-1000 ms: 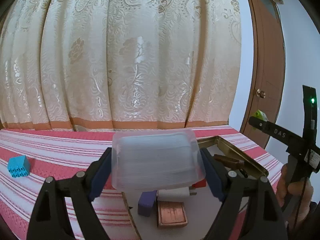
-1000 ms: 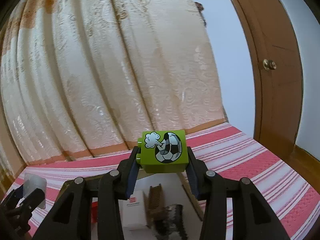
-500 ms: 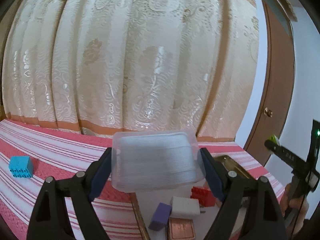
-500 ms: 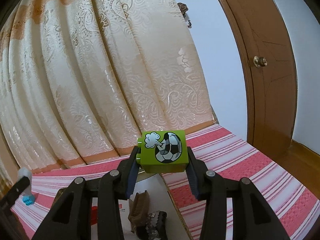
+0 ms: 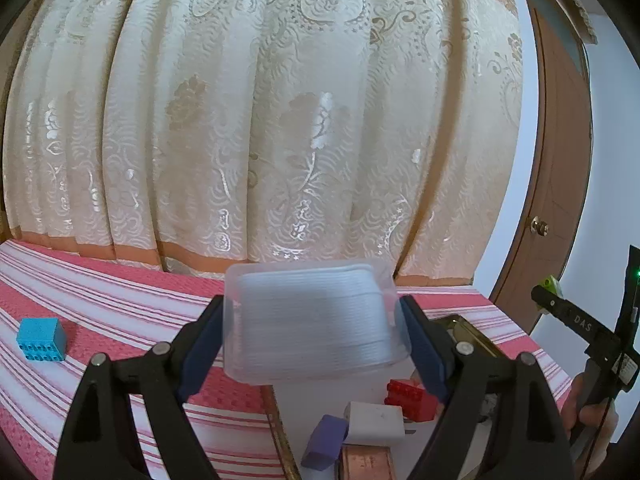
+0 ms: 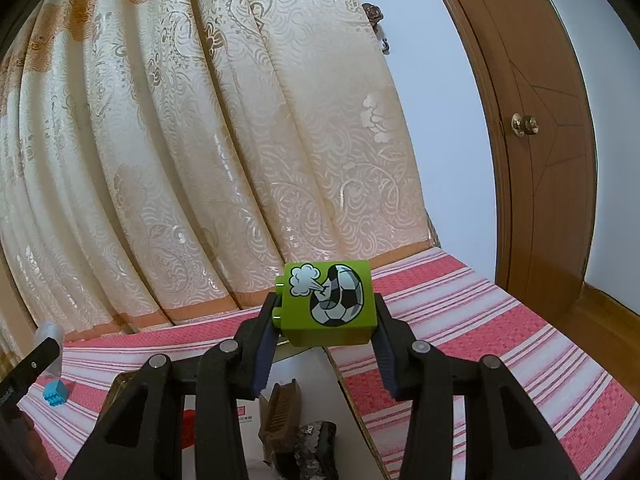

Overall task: Organize rigid objects
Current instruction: 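Lower the clear box into the tin and open left while right holds the green brick above, then lower the green soccer brick into the tin and open the right gripper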

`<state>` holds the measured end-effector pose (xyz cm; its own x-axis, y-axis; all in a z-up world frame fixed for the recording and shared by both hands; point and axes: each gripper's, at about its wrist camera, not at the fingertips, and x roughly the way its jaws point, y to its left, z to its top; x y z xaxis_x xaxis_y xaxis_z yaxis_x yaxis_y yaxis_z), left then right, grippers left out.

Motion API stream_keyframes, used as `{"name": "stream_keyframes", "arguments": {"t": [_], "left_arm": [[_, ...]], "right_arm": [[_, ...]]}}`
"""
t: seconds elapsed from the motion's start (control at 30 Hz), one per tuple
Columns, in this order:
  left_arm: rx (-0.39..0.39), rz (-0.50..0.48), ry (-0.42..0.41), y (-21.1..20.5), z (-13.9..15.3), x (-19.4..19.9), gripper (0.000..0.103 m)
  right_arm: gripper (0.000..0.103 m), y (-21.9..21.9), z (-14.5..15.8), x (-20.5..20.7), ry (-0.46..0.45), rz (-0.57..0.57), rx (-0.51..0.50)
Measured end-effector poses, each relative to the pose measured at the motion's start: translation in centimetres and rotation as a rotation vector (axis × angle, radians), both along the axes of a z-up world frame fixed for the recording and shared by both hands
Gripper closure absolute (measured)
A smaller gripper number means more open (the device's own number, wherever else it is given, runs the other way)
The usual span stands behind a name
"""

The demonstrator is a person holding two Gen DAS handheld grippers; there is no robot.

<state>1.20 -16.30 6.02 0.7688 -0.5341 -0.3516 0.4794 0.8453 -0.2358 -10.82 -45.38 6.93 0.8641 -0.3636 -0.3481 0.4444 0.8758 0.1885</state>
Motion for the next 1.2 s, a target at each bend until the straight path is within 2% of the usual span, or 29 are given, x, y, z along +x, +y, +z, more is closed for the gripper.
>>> {"name": "stream_keyframes", "arguments": {"t": [0.33, 0.43, 0.53, 0.7, 0.77, 0.87, 0.93, 0.97, 1.03, 1.07, 1.2], "left_arm": [[0.086, -0.062, 0.064, -4.1, -1.6, 1.0, 0.019], [0.113, -0.079, 0.120, -5.8, -2.4, 1.5, 0.019], [0.169, -0.079, 0.121, -7.0, -2.9, 1.2, 0.019], [0.213, -0.058, 0.127, -7.6, -3.1, 1.2, 0.019], [0.229, -0.041, 0.165, -7.7, -3.4, 1.8, 0.019], [0.292, -0.060, 0.234, -8.7, -4.4, 2.6, 0.018], [0.292, -0.063, 0.210, -8.6, -4.2, 2.2, 0.017], [0.283, -0.065, 0.195, -8.4, -4.0, 2.0, 0.012], [0.257, -0.060, 0.192, -7.9, -3.7, 1.9, 0.000], [0.241, -0.058, 0.192, -7.7, -3.6, 2.0, 0.001], [0.165, -0.016, 0.178, -5.5, -2.4, 2.2, 0.001]], "right_arm": [[0.057, 1.3, -1.3, 2.0, 0.070, 0.055, 0.005], [0.057, 2.0, -1.7, 2.8, 0.095, 0.079, 0.000], [0.057, 2.7, -2.3, 3.6, 0.141, 0.082, -0.027], [0.057, 3.1, -2.9, 4.8, 0.163, 0.157, 0.045], [0.057, 3.6, -3.2, 5.4, 0.177, 0.203, 0.067], [0.056, 4.4, -4.1, 6.8, 0.239, 0.282, 0.100], [0.052, 4.7, -4.6, 7.4, 0.279, 0.300, 0.114], [0.047, 4.5, -4.6, 7.4, 0.280, 0.300, 0.127], [0.034, 3.7, -4.0, 6.8, 0.236, 0.295, 0.161], [0.022, 3.1, -3.7, 6.2, 0.196, 0.286, 0.184], [0.020, 0.5, -2.2, 3.3, 0.036, 0.174, 0.231]]}}
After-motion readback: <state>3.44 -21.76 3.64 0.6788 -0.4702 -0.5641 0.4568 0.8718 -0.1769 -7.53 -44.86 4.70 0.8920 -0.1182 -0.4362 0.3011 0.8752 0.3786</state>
